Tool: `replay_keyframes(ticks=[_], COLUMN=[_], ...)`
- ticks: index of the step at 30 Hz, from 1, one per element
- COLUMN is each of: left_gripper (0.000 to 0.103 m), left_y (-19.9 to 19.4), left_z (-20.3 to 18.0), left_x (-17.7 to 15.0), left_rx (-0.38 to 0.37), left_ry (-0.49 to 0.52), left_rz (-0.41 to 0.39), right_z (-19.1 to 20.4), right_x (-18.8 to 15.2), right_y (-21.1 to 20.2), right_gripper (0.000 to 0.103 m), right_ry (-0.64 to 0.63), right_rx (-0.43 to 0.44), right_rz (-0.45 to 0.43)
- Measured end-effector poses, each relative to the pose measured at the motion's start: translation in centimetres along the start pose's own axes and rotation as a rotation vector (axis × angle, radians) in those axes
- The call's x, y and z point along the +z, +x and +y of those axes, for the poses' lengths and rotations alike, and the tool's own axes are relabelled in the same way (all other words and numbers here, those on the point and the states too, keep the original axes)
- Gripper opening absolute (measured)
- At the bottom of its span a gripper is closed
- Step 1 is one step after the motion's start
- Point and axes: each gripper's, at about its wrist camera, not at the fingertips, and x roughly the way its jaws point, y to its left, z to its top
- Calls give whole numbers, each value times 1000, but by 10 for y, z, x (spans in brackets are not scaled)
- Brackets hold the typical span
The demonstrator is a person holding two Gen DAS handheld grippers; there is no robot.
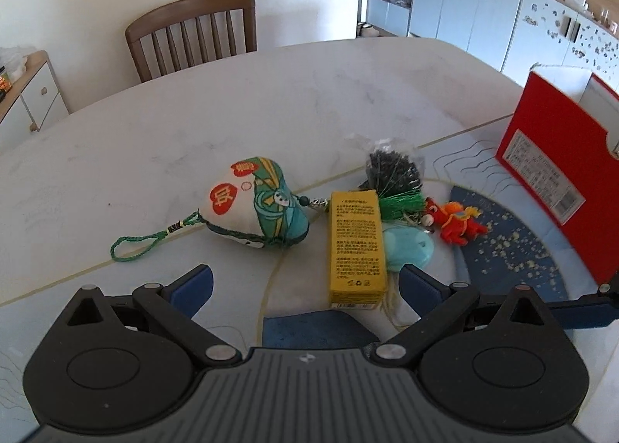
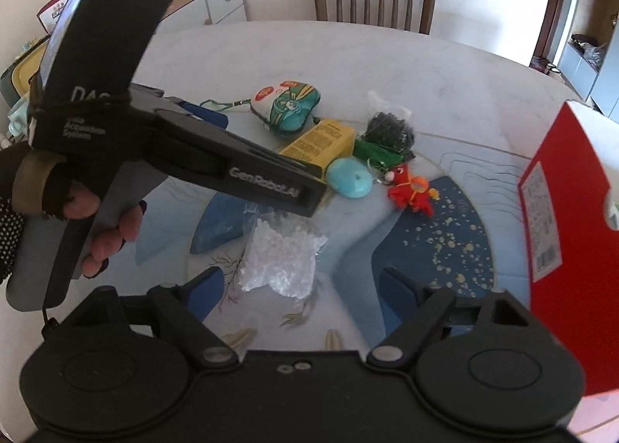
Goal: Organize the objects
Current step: 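Grasp the yellow box with left tool while right tool grasps the clear bead bag, then carry the yellow box and bead bag into the red shoebox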
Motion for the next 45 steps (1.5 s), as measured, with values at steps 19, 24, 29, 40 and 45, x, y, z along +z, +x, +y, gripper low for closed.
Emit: replay_keyframes(ticks=[19,24,29,40,45], left_gripper=[74,52,33,30,30], left_y=[14,11,9,-10,-26], left_z=[-3,-9,-13,-12,-15], left_x=[-2,-2,-1,-20,-37], left_rx=[-6,-18,-28,-33,-39], left_ry=[-23,-9,6,-30,-54], left_rz=[-13,-25,-23,2,11], right_z=[17,17,16,-6,-17], right_x=[10,10,10,-9,-17], right_y=[35,37,34,8,-12], right_gripper=[56,46,39,32,30], right_ry=[-60,-57,-51,-3,41], right_rx=[-31,-25,-10,8,3], right_rz=[10,9,15,57,36])
